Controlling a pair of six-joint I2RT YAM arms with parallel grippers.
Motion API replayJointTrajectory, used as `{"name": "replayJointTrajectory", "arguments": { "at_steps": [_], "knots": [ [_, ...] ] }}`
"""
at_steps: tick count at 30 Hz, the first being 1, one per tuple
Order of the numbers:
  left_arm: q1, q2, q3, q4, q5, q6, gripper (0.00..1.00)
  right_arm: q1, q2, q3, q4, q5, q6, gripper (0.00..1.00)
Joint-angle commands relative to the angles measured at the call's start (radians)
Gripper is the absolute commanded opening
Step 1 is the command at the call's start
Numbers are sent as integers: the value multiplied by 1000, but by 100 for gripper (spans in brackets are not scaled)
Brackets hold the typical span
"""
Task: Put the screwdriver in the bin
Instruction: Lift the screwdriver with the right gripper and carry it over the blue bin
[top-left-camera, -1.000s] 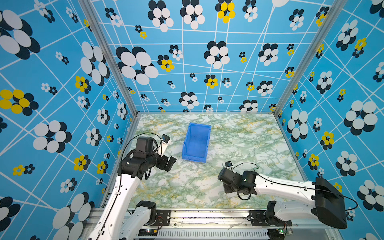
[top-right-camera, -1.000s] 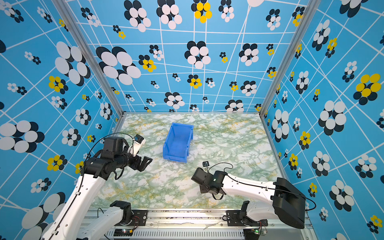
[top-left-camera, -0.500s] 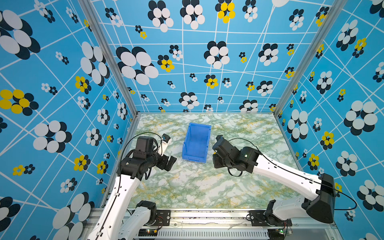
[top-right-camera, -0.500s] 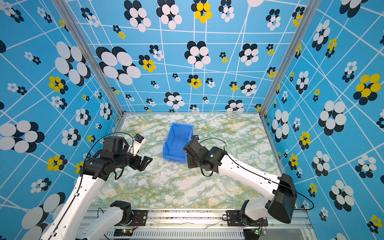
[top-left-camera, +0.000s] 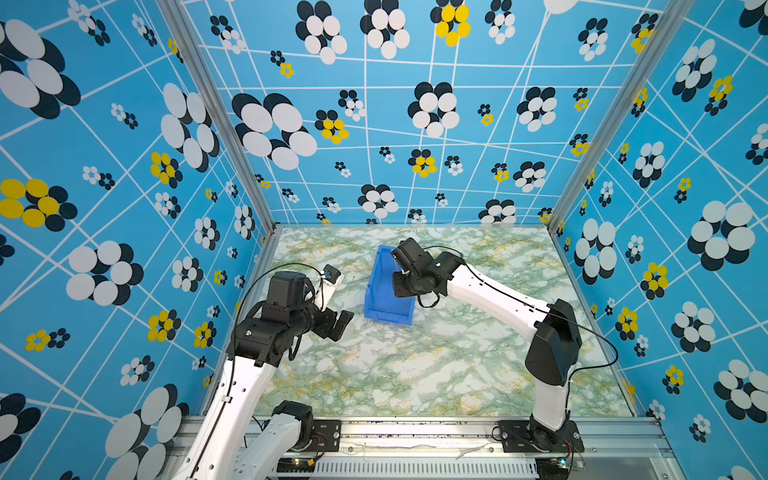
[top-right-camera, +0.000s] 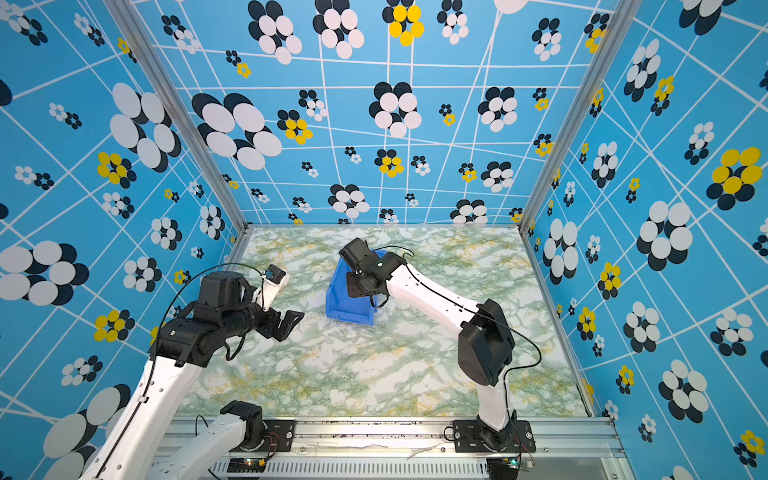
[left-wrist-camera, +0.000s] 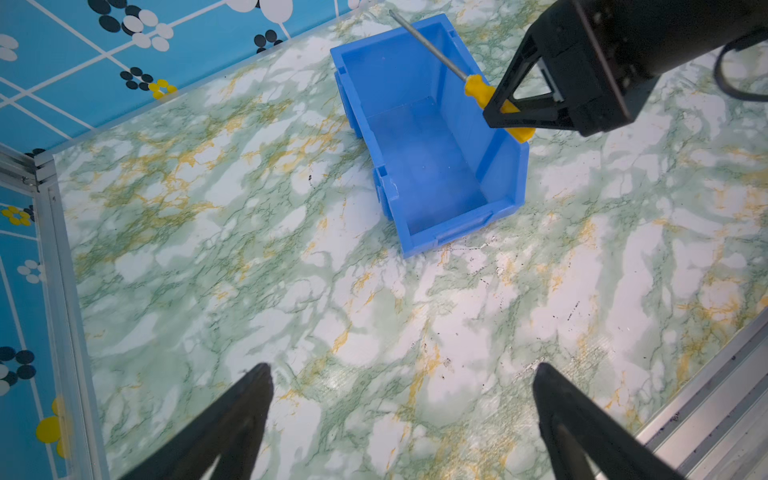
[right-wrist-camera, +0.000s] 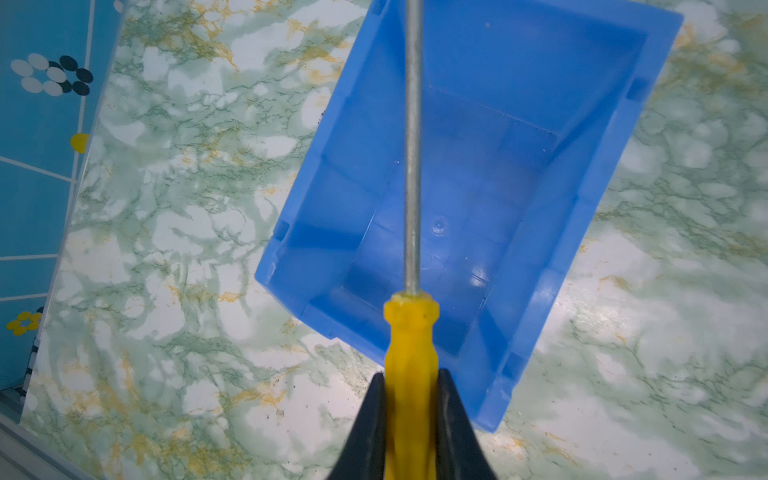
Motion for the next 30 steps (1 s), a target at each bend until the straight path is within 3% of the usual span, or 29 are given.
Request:
{"name": "replayJointTrajectory", "arguments": {
  "at_steps": [1, 30],
  "knots": [
    [-9, -15, 50, -26, 26, -14, 99, -8, 51, 43, 10, -27, 4, 14],
    [-8, -17, 47, -23, 60, -23, 99, -16, 378, 281, -30, -54, 40, 14]
  ]
}}
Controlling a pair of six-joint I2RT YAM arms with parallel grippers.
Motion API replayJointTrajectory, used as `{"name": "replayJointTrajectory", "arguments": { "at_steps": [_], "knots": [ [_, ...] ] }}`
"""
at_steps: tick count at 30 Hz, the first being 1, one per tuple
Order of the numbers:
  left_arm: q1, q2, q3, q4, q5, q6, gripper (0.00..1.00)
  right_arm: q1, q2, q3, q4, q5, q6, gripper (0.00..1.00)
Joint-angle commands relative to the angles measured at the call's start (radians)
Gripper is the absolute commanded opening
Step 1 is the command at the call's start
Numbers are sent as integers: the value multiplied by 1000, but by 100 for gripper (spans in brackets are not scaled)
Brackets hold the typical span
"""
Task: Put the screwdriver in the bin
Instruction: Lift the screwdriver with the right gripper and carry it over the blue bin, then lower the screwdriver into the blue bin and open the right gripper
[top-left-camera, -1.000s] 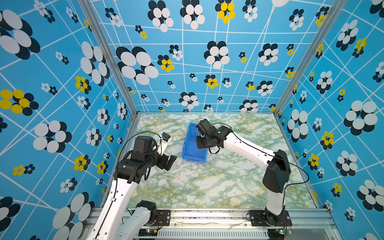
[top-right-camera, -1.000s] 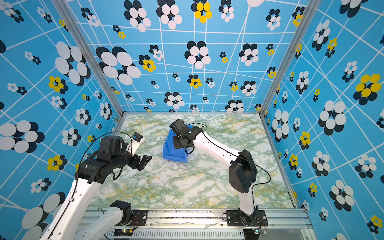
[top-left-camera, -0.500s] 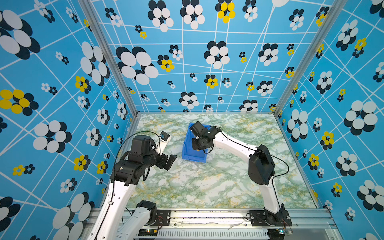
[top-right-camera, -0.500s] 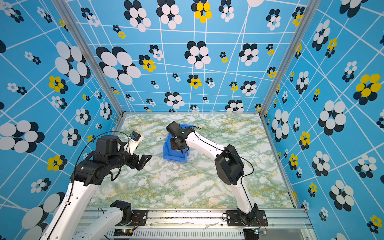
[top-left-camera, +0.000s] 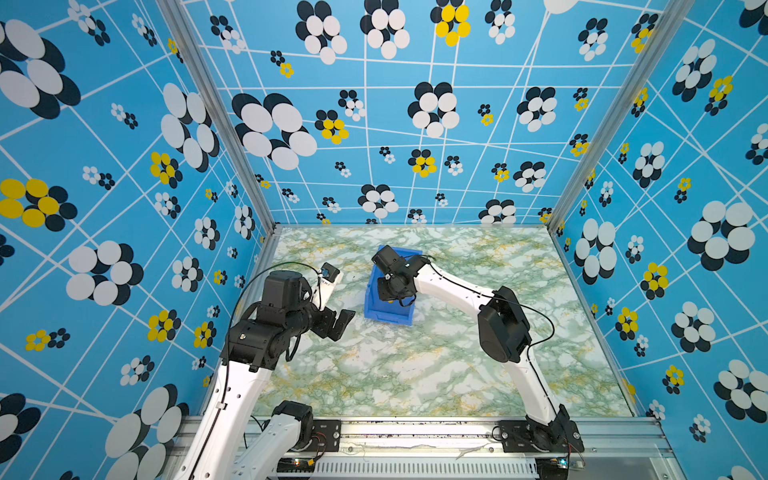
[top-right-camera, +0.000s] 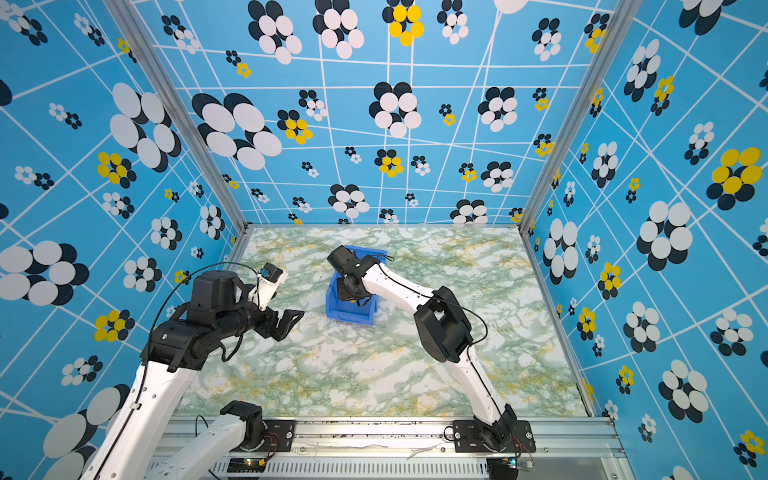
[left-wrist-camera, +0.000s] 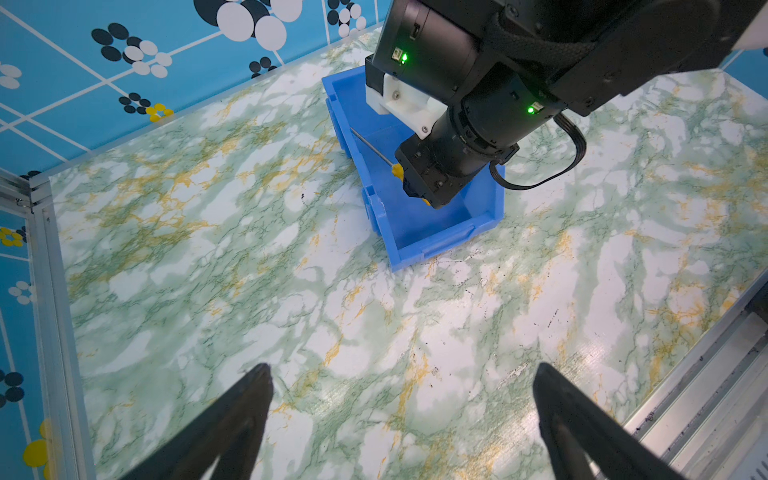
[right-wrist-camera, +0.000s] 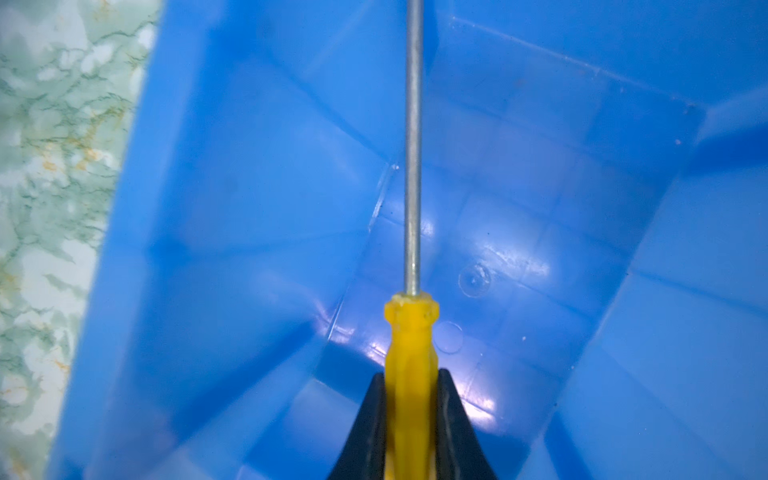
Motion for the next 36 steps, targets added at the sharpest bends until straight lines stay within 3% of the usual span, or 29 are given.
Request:
{"name": "replayJointTrajectory", "arguments": {
  "at_steps": [1, 24, 36],
  "knots": [
    [-9, -1, 14, -10, 23, -14, 99, -5, 43, 58, -31, -24, 11, 15],
    [-8, 12, -1, -4, 28, -17, 99, -5, 128, 107, -66, -59, 16, 24],
    [-10, 27, -3, -7, 38, -15, 99, -5, 63, 116, -97, -20, -13, 31]
  ]
}}
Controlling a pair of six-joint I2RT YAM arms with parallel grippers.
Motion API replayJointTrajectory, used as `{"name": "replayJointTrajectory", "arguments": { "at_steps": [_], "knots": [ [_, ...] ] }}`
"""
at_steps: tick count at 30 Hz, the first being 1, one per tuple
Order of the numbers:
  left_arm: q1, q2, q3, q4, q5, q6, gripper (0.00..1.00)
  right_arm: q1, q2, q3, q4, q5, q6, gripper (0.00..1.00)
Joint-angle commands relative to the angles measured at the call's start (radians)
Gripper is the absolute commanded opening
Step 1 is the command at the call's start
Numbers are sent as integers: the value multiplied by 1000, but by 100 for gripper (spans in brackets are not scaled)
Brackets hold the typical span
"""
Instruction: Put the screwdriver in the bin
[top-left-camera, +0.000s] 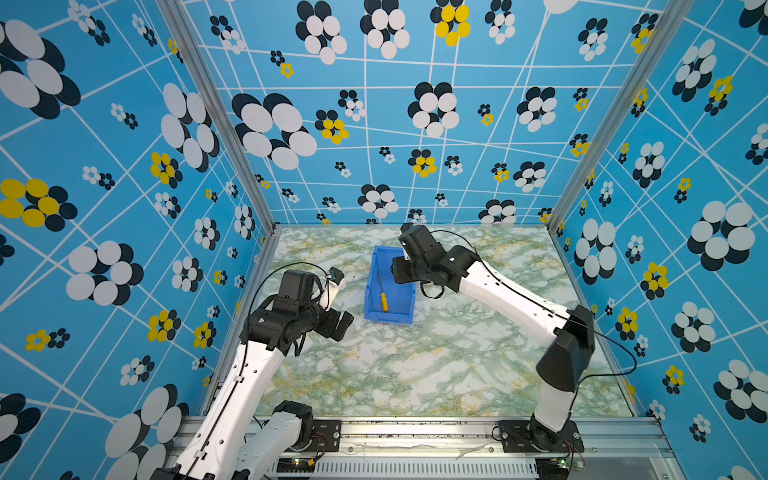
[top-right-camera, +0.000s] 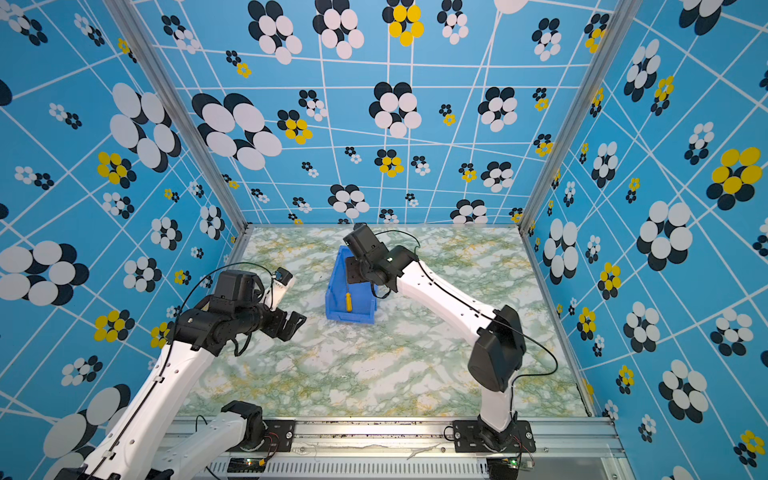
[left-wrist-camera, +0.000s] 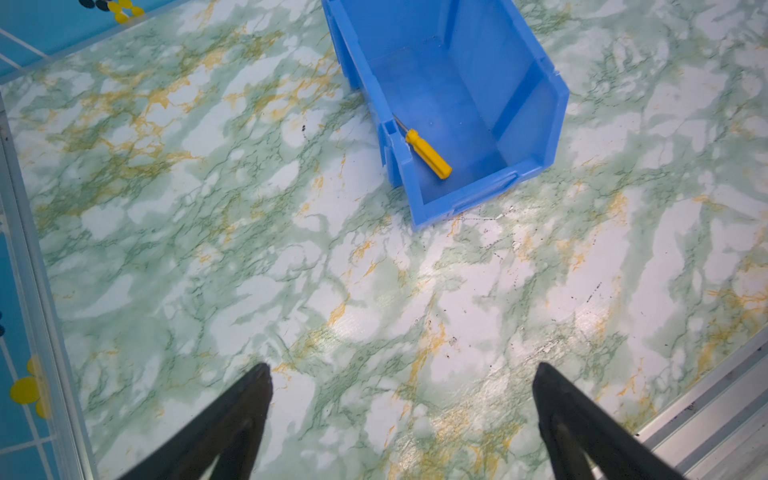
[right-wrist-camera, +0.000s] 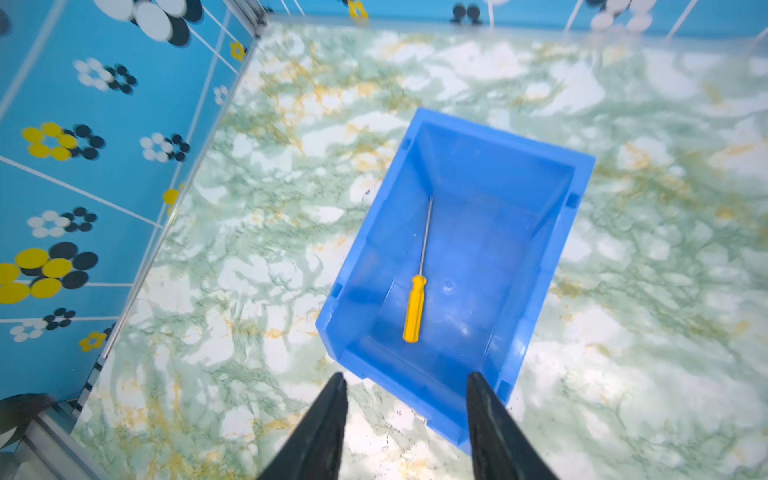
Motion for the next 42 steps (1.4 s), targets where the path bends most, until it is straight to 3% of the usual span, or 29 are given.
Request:
{"name": "replayJointTrajectory", "arguments": {
  "at_steps": [1, 10, 21, 27, 30, 42],
  "knots": [
    [-3, 17, -37, 50, -57, -29, 99, -13, -112, -159, 110, 103, -64, 53],
    [25, 110, -23, 89, -70, -95, 99, -35, -404, -531, 295, 272, -142, 65],
    [218, 188, -11, 181, -9, -250, 99, -150, -626, -829, 418, 340, -134, 73],
    [262, 203, -98, 363, -46, -352, 99, -230, -723, -1041, 649, 407, -233, 77],
    [278, 219, -156, 471, -72, -387, 99, -282, -738, -1088, 680, 426, -270, 81],
    [355, 296, -362, 902, -140, -422, 99, -474, -783, -1278, 956, 396, -314, 83]
  ]
}}
